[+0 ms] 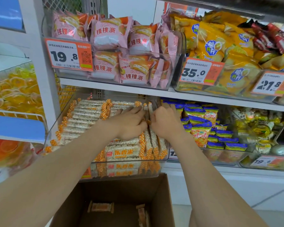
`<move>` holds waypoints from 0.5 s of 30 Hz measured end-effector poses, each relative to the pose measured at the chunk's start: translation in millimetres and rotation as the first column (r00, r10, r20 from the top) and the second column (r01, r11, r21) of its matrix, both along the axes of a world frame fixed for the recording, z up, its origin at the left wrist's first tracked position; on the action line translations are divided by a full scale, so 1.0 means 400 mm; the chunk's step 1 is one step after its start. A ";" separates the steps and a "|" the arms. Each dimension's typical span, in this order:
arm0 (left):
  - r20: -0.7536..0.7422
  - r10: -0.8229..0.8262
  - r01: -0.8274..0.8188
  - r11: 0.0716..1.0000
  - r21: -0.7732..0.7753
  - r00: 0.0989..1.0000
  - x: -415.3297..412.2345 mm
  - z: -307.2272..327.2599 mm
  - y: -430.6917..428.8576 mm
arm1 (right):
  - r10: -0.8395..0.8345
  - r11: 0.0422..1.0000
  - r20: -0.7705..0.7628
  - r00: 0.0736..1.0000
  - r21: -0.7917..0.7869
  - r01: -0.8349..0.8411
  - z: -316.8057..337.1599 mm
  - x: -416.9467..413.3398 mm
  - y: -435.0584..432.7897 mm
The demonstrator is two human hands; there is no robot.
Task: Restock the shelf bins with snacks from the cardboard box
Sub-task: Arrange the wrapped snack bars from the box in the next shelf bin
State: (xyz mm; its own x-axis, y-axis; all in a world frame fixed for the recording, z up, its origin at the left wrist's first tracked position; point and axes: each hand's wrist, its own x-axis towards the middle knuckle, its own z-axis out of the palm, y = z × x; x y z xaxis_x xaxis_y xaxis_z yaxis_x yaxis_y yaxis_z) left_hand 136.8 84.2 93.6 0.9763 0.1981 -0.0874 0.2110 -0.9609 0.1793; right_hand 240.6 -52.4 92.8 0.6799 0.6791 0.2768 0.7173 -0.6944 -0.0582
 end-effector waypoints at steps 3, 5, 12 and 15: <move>-0.034 0.125 -0.124 0.991 0.042 0.992 -0.079 0.021 -0.017 | 0.119 0.988 -0.012 0.993 0.099 -0.118 0.013 -0.030 -0.050; -0.104 0.227 -0.223 0.974 0.048 0.968 -0.155 0.024 -0.031 | 0.212 0.965 -0.030 0.977 0.164 -0.205 0.008 -0.078 -0.087; 0.124 0.383 -0.393 0.917 0.067 0.915 -0.304 -0.087 -0.059 | 0.213 0.935 -0.084 0.973 -0.270 -0.228 -0.069 -0.148 -0.089; 0.162 0.345 -0.369 0.917 0.153 0.925 -0.293 -0.119 -0.047 | 0.213 0.941 -0.037 0.976 -0.262 -0.215 -0.082 -0.137 -0.078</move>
State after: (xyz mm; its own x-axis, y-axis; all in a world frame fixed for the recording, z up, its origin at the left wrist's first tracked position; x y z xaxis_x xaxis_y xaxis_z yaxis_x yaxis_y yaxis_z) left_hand 19.6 65.2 45.8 0.8380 0.5359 0.1029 0.5323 -0.8443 0.0623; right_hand 185.8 -83.6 60.1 0.5121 0.8566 0.0636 0.8508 -0.5160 0.0990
